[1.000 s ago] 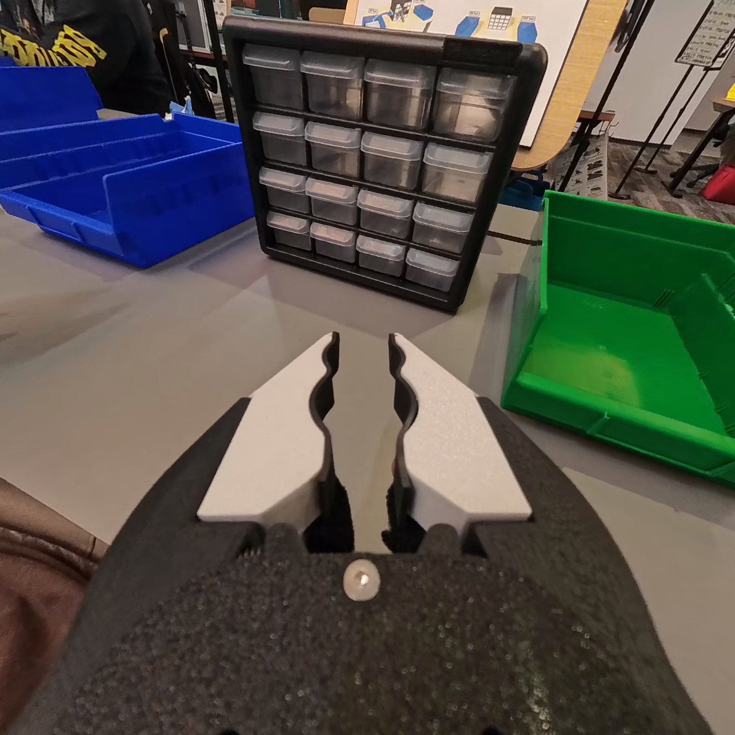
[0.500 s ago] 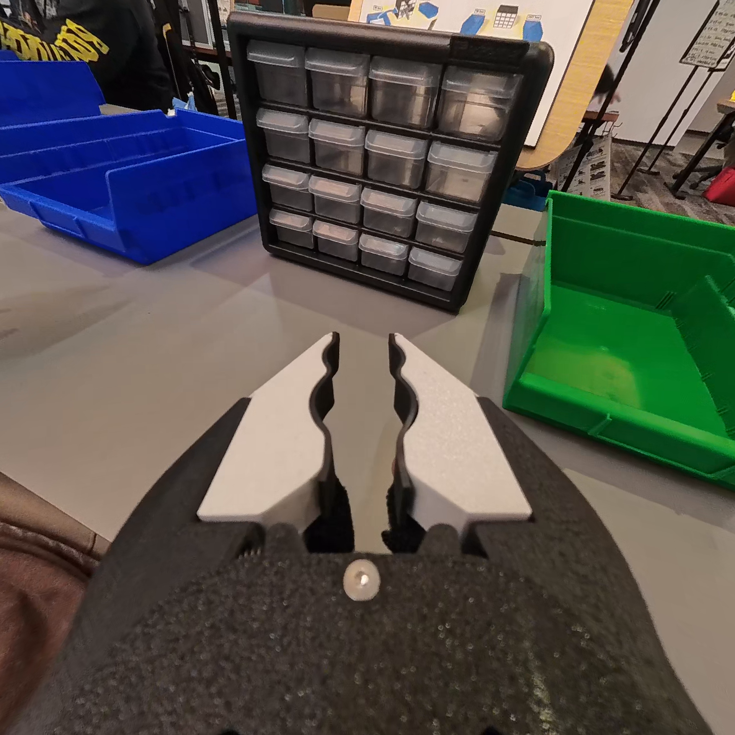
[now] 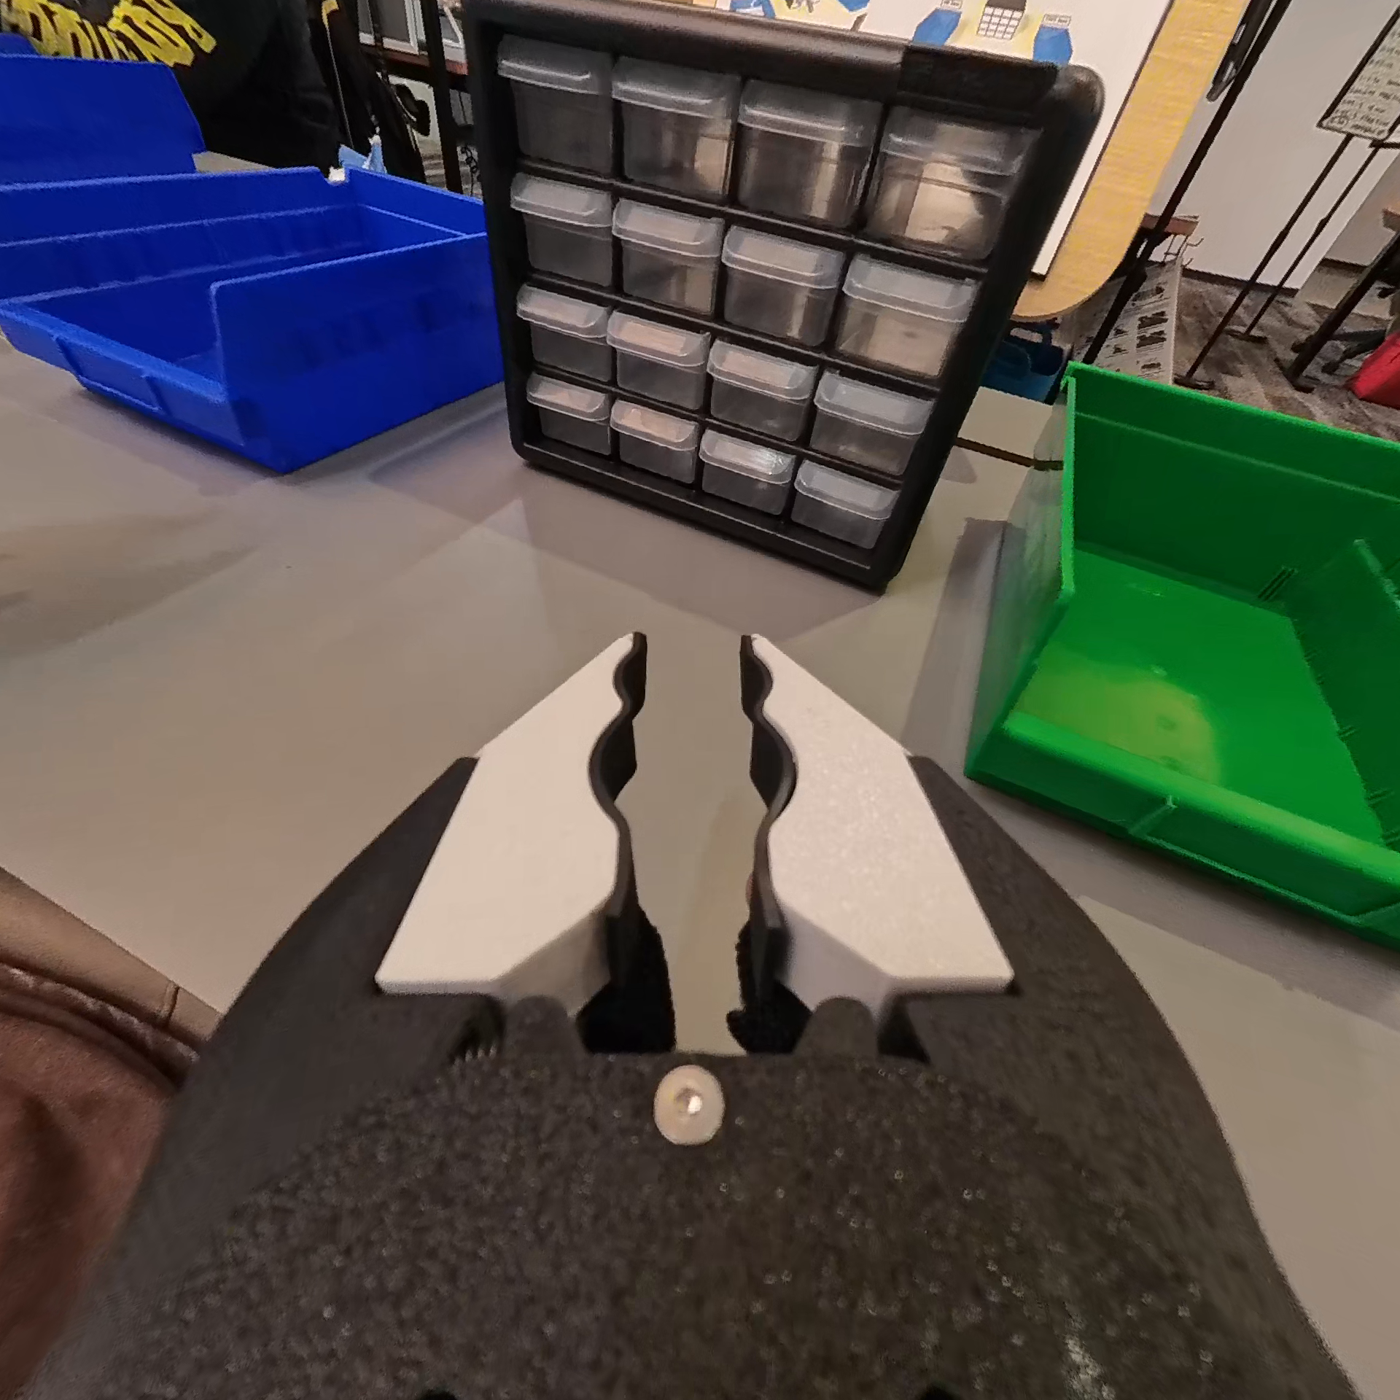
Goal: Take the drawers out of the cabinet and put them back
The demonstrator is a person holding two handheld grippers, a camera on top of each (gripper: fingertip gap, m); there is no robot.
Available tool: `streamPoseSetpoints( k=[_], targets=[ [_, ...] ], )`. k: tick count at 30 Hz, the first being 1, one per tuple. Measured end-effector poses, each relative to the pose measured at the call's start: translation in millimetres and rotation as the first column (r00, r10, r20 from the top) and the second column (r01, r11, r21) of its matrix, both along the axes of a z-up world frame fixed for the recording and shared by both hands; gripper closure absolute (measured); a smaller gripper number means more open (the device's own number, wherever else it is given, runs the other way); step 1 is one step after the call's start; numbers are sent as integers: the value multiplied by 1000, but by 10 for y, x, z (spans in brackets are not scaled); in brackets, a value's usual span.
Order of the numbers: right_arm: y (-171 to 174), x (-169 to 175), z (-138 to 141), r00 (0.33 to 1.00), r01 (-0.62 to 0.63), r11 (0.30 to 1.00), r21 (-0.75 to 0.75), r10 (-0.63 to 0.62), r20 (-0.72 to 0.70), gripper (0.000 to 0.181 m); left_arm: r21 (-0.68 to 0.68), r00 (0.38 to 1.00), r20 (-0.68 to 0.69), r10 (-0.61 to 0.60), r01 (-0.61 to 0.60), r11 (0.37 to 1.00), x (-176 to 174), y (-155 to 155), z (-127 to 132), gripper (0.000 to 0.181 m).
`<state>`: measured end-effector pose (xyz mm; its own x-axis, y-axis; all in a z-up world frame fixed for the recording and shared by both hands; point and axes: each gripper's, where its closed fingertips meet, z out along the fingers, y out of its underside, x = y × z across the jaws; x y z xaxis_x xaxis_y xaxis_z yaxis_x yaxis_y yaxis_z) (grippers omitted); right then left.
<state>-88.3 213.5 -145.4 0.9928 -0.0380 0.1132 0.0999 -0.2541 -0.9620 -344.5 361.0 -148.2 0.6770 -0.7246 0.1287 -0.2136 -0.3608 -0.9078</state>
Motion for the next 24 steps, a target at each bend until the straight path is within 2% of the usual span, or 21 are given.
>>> streamPoseSetpoints(
  k=[6,13,21,24],
  targets=[
    [6,-49,-48,999,-14,1000,-25,15,46,157,22,1000,7,-26,26,999,64,-89,39,151],
    [17,-65,-150,968,4,996,-86,17,250,156,27,998,-9,-55,55,998,147,-141,9,151],
    [67,-286,-264,981,-60,984,-169,90,171,157,6,998,-13,-61,61,998,162,-134,-37,151],
    [63,-418,-346,975,-110,971,-214,147,165,165,-23,998,1,-62,62,998,162,-127,-60,151]
  ],
)
